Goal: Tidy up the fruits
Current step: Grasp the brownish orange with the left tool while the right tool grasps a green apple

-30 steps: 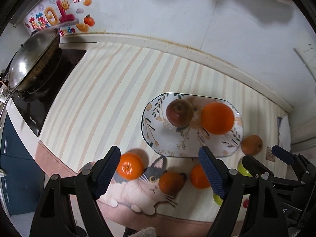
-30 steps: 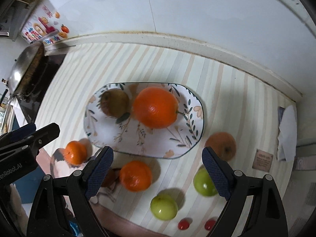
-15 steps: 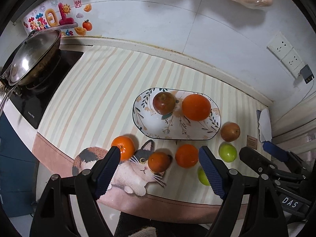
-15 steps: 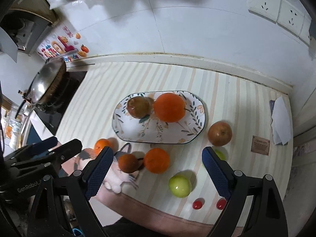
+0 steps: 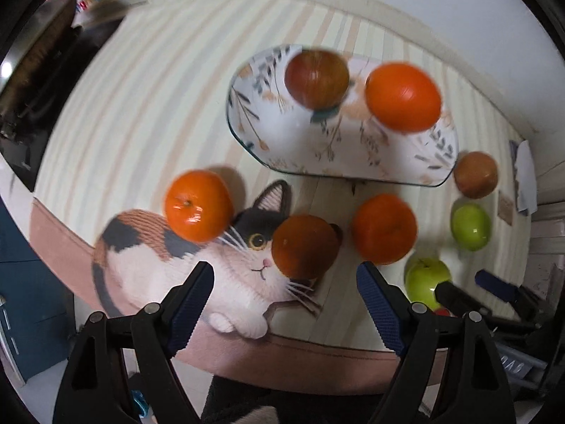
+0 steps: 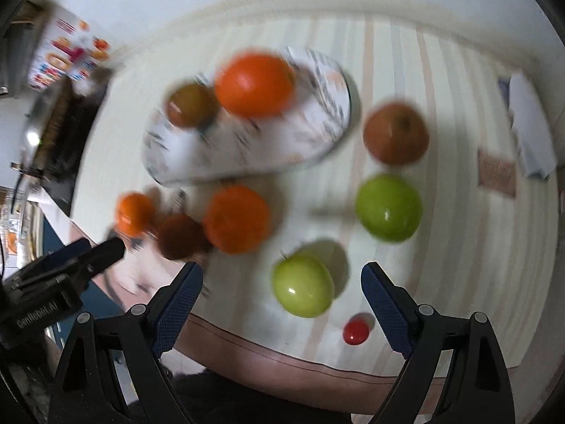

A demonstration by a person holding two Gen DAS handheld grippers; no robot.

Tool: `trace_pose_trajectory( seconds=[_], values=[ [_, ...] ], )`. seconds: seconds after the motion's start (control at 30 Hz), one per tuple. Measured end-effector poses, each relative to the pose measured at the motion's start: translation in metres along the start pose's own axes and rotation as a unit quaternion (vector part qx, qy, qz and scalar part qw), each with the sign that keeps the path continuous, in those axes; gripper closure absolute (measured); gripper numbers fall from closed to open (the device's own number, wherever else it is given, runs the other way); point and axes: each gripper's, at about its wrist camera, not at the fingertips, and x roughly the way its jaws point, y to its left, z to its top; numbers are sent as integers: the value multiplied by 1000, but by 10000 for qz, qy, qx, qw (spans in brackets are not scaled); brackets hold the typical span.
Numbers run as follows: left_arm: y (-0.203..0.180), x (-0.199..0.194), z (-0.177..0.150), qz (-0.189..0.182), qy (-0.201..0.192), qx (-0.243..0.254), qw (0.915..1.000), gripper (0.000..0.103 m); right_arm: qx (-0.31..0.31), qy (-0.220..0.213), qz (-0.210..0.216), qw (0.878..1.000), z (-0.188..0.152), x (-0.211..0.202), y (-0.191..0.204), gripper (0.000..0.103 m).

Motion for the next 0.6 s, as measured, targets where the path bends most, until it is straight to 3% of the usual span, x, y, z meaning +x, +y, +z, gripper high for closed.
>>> trace_pose_trajectory(
  seconds=[0.13, 0.3, 0.43, 0.6],
  values=[
    [-8, 29, 5, 95, 274, 171, 9994, 21, 88, 237, 35, 9997, -7, 29, -11, 16],
    [-16, 54, 11, -119, 560, 225, 9981, 49, 67, 391, 109, 9992, -12, 54, -12, 35],
    [-21, 52, 10, -99, 443, 281, 9986, 50, 7, 374, 3, 9993, -13, 62, -12, 43],
    [-26, 39, -9, -19, 343, 431, 9985, 51, -42, 455, 40, 9989, -18, 63, -13, 44]
  ],
)
